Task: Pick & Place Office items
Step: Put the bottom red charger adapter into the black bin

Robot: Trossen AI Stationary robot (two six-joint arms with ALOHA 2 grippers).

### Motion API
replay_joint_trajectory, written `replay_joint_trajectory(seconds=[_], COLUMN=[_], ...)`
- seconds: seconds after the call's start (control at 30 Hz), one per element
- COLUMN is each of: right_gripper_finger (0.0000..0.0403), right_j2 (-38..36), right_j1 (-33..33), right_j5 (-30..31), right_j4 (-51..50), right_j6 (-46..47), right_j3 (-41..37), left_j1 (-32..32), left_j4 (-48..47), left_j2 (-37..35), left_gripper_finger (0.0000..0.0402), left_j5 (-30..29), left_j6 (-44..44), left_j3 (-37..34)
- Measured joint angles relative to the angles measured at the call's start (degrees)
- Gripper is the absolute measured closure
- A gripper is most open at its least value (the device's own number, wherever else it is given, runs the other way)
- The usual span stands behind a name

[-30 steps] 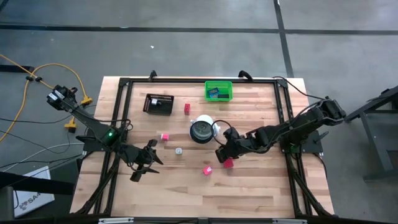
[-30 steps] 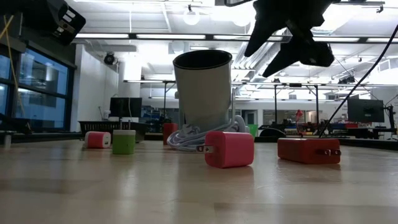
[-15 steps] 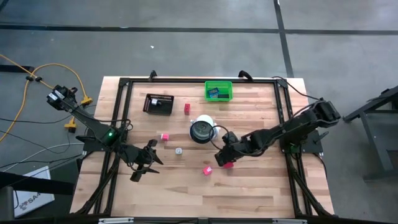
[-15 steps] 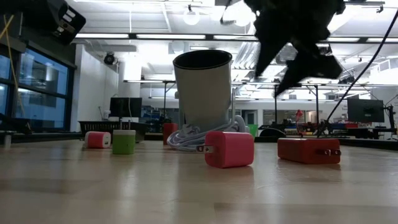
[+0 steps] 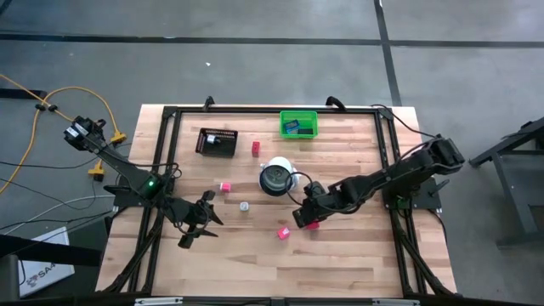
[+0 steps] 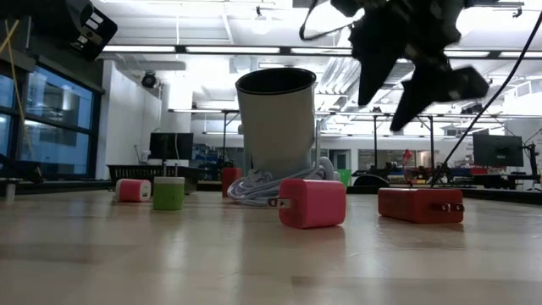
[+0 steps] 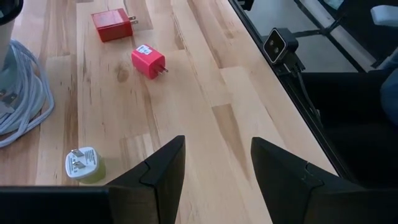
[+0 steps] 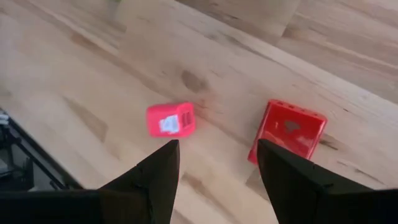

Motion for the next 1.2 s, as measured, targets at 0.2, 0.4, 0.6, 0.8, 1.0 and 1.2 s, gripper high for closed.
replay_joint_trajectory(seconds=[0.2,0.4,0.6,0.8,1.0,1.2], right_gripper_finger=[0.0201,0.0201,0.0201,0.0201,0.0201,0.0201], right_j2=[1.32,6.01,9.9,12.17,12.35,12.53], right_j1=[1.81,4.27,6.39,9.16,9.14,8.31], right_j5=[2.1,3.04,3.41,5.9,2.8,4.38], right_j4=[-11.08,-20.58,-19.05,-14.45,-19.84,-21.59], right_j6=[1.81,10.97,17.65,25.86,29.05,28.66], right_j3=[9.0,12.83,12.94,12.94,12.94,12.94], left_j1=[0.0,0.0,0.0,0.0,0.0,0.0], left_j4=[0.0,0.0,0.0,-0.01,0.07,0.1], left_j2=[0.0,0.0,0.0,0.0,0.0,0.0], left_gripper_finger=[0.0225,0.0225,0.0225,0.0225,0.0225,0.0225], left_j5=[0.0,0.0,0.0,0.0,0.0,0.0], left_j6=[0.0,0.0,0.0,0.0,0.0,0.0], left_j3=[0.0,0.0,0.0,0.0,0.0,0.0])
